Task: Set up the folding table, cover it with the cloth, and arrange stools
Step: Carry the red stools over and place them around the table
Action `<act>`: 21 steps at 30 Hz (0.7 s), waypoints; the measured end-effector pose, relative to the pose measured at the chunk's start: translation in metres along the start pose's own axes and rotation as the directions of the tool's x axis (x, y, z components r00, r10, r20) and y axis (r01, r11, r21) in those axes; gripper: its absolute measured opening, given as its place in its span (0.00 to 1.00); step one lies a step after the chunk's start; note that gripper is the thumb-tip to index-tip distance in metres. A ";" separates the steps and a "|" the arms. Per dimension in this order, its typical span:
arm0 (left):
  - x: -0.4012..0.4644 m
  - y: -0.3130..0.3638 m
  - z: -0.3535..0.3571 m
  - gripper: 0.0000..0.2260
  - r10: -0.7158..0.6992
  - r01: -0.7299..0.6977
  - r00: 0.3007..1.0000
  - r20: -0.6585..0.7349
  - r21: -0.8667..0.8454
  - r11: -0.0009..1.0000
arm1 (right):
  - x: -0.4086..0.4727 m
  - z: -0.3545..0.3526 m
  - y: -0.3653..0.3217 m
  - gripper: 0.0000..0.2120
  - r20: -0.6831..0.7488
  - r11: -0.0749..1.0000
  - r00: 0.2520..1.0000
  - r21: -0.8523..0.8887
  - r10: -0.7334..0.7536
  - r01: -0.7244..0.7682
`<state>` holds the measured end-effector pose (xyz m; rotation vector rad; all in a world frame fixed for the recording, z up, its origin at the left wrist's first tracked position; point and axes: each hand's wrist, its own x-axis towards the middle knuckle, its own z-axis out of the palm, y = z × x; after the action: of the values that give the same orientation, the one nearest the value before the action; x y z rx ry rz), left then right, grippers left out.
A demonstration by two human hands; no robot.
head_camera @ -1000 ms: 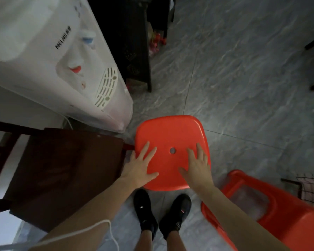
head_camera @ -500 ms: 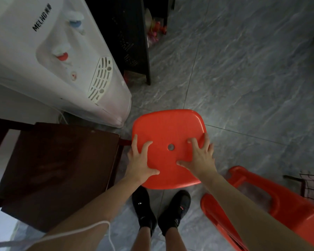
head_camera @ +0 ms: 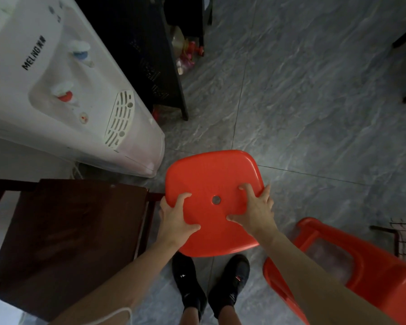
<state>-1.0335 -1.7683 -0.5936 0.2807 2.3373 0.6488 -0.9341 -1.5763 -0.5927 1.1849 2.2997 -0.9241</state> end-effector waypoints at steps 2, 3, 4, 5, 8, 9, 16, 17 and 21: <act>0.001 0.005 0.000 0.38 0.020 -0.019 1.000 -0.008 0.026 0.999 | 0.000 -0.005 0.003 0.41 -0.012 0.999 1.000 0.035 0.017 -0.017; 0.002 0.008 0.000 0.37 0.030 -0.029 0.999 -0.016 0.037 0.999 | 0.000 -0.007 0.006 0.41 -0.018 0.998 0.999 0.059 0.027 -0.026; 0.002 0.013 0.000 0.37 0.043 -0.042 0.999 -0.024 0.043 0.998 | -0.001 -0.010 0.009 0.41 -0.025 0.996 0.999 0.077 0.036 -0.034; 0.003 0.018 0.000 0.36 0.056 -0.055 0.998 -0.029 0.047 0.997 | -0.003 -0.012 0.011 0.40 -0.032 0.995 0.998 0.090 0.045 -0.042; 0.001 0.039 -0.005 0.36 0.093 -0.091 0.995 -0.034 0.049 0.995 | -0.012 -0.025 0.019 0.40 -0.052 0.991 0.997 0.127 0.054 -0.047; 0.000 0.048 -0.008 0.35 0.110 -0.108 0.993 -0.042 0.055 0.993 | -0.015 -0.031 0.021 0.40 -0.062 0.989 0.997 0.138 0.055 -0.046; -0.019 0.144 -0.048 0.33 0.234 -0.223 0.969 -0.083 0.124 0.967 | -0.048 -0.122 0.011 0.40 -0.156 0.974 0.977 0.196 0.148 -0.116; -0.025 0.163 -0.056 0.33 0.257 -0.246 0.963 -0.081 0.129 0.961 | -0.057 -0.141 0.010 0.39 -0.180 0.971 0.971 0.207 0.159 -0.121; -0.062 0.242 -0.085 0.32 0.358 -0.345 0.932 -0.058 0.163 0.924 | -0.108 -0.212 0.018 0.37 -0.291 0.940 0.935 0.324 0.205 -0.105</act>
<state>-1.0390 -1.6162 -0.3779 0.7706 2.4456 0.6647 -0.8672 -1.4794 -0.3848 1.7388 2.3131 -1.1251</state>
